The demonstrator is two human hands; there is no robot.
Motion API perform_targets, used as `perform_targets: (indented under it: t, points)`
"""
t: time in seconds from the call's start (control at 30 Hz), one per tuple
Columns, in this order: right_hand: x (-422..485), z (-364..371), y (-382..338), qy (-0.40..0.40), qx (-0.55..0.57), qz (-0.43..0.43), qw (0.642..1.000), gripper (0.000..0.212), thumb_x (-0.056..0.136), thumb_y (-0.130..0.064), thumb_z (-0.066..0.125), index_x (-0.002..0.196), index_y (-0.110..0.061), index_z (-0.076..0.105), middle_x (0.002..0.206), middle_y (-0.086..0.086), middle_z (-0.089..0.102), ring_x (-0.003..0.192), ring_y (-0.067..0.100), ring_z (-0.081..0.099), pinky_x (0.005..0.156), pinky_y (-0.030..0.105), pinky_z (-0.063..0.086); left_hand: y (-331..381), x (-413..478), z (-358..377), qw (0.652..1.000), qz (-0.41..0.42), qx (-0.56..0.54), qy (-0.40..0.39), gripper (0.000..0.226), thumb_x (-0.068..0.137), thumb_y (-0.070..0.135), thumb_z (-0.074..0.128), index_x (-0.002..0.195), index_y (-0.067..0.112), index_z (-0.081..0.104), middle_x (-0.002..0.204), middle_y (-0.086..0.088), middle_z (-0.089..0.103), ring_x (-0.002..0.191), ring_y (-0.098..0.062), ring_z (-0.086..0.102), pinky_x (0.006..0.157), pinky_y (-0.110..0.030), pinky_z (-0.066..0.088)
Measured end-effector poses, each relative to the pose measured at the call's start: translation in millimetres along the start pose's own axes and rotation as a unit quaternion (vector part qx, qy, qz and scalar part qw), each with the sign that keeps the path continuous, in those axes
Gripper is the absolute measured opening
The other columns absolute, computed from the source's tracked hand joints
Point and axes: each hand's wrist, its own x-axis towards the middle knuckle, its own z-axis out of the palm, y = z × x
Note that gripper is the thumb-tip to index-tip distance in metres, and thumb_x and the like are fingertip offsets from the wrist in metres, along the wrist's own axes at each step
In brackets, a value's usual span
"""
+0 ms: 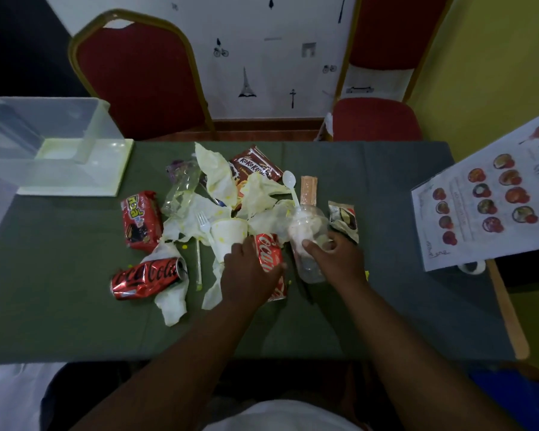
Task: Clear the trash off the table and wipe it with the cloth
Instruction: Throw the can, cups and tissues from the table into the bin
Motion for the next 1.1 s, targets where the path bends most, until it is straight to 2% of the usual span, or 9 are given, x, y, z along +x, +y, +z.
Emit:
perform_targets:
  t: [0.1, 0.27, 0.43, 0.53, 0.63, 0.7, 0.83, 0.97, 1.1]
  points:
    - [-5.5, -1.4, -1.7, 0.009, -0.019, 0.001, 1.000, 0.059, 0.074, -0.056, 0.071, 0.119, -0.019, 0.062, 0.107, 0.000, 0.066, 0.092, 0.017, 0.059, 0.073, 0.027, 0.044, -7.0, -2.6, 6.4, 0.996, -0.045, -0.010, -0.076, 0.094, 0.069, 0.066, 0.068, 0.141, 0.017, 0.032, 0.130, -0.004, 0.048, 0.115, -0.026, 0.056, 0.088, -0.042, 0.052]
    - [-12.1, 0.2, -9.9, 0.030, -0.033, -0.006, 0.999, 0.057, 0.075, -0.057, 0.071, 0.119, -0.021, 0.063, 0.106, -0.001, 0.066, 0.092, 0.017, 0.060, 0.075, 0.028, 0.046, -10.2, 6.6, 6.1, 0.987, -0.050, -0.073, -0.135, 0.056, 0.079, 0.047, 0.070, 0.124, 0.018, 0.052, 0.121, -0.003, 0.066, 0.106, -0.018, 0.064, 0.088, -0.035, 0.054]
    - [-19.6, 2.1, -30.1, 0.056, -0.028, -0.015, 0.998, 0.055, 0.078, -0.054, 0.070, 0.118, -0.017, 0.064, 0.106, -0.002, 0.065, 0.096, 0.019, 0.061, 0.076, 0.028, 0.045, -20.5, 12.8, -15.6, 0.965, -0.064, -0.182, -0.176, 0.052, 0.081, 0.035, 0.073, 0.126, 0.014, 0.057, 0.122, -0.005, 0.067, 0.104, -0.016, 0.066, 0.089, -0.030, 0.053]
    - [-23.2, 1.9, -51.5, 0.071, -0.013, -0.016, 0.997, 0.054, 0.079, -0.053, 0.070, 0.119, -0.016, 0.064, 0.107, 0.001, 0.066, 0.101, 0.022, 0.062, 0.077, 0.027, 0.046, -32.8, 12.0, -45.5, 0.954, -0.055, -0.260, -0.139, 0.051, 0.080, 0.033, 0.075, 0.126, 0.016, 0.061, 0.119, -0.003, 0.068, 0.092, -0.010, 0.065, 0.078, -0.022, 0.053]
    - [-29.0, 20.9, -87.3, 0.057, -0.012, -0.051, 0.997, 0.052, 0.080, -0.052, 0.069, 0.117, -0.016, 0.066, 0.103, 0.000, 0.068, 0.091, 0.019, 0.060, 0.065, 0.022, 0.041, -67.1, 12.2, -88.0, 0.939, -0.060, -0.330, -0.076, 0.052, 0.080, 0.034, 0.076, 0.126, 0.017, 0.060, 0.119, 0.000, 0.067, 0.089, -0.007, 0.063, 0.076, -0.025, 0.056]
    - [-33.6, 30.9, -108.7, 0.043, -0.001, -0.063, 0.997, 0.056, 0.081, -0.052, 0.069, 0.123, -0.016, 0.061, 0.109, 0.000, 0.065, 0.093, 0.018, 0.058, 0.072, 0.026, 0.041, -84.8, 13.2, -110.4, 0.931, -0.079, -0.353, -0.051, 0.052, 0.080, 0.032, 0.076, 0.128, 0.018, 0.058, 0.118, 0.004, 0.065, 0.090, -0.007, 0.063, 0.075, -0.025, 0.056]
    - [-54.8, 96.5, -169.5, -0.027, -0.013, -0.136, 0.990, 0.066, 0.079, -0.059, 0.067, 0.130, -0.018, 0.056, 0.115, 0.000, 0.064, 0.097, 0.014, 0.055, 0.083, 0.030, 0.043, -164.0, 5.5, -162.1, 0.913, -0.140, -0.381, 0.048, 0.052, 0.076, 0.029, 0.079, 0.124, 0.019, 0.061, 0.114, 0.000, 0.069, 0.094, -0.011, 0.065, 0.081, -0.025, 0.052]
    - [-99.8, 172.5, -222.9, -0.122, -0.036, -0.226, 0.966, 0.058, 0.081, -0.057, 0.066, 0.124, -0.020, 0.060, 0.100, -0.008, 0.061, 0.096, 0.015, 0.058, 0.079, 0.028, 0.042, -249.9, -26.4, -204.3, 0.886, -0.203, -0.394, 0.135, 0.048, 0.074, 0.030, 0.081, 0.118, 0.021, 0.064, 0.104, 0.004, 0.071, 0.082, -0.003, 0.065, 0.071, -0.013, 0.050]
    - [-162.8, 252.1, -256.9, -0.248, -0.059, -0.293, 0.921, 0.043, 0.081, -0.056, 0.066, 0.110, -0.025, 0.067, 0.089, -0.013, 0.066, 0.086, 0.010, 0.064, 0.070, 0.023, 0.048, -338.5, -91.4, -233.8, 0.836, -0.290, -0.412, 0.218, 0.052, 0.078, 0.033, 0.078, 0.125, 0.026, 0.058, 0.106, 0.009, 0.066, 0.083, 0.000, 0.063, 0.068, -0.015, 0.051]
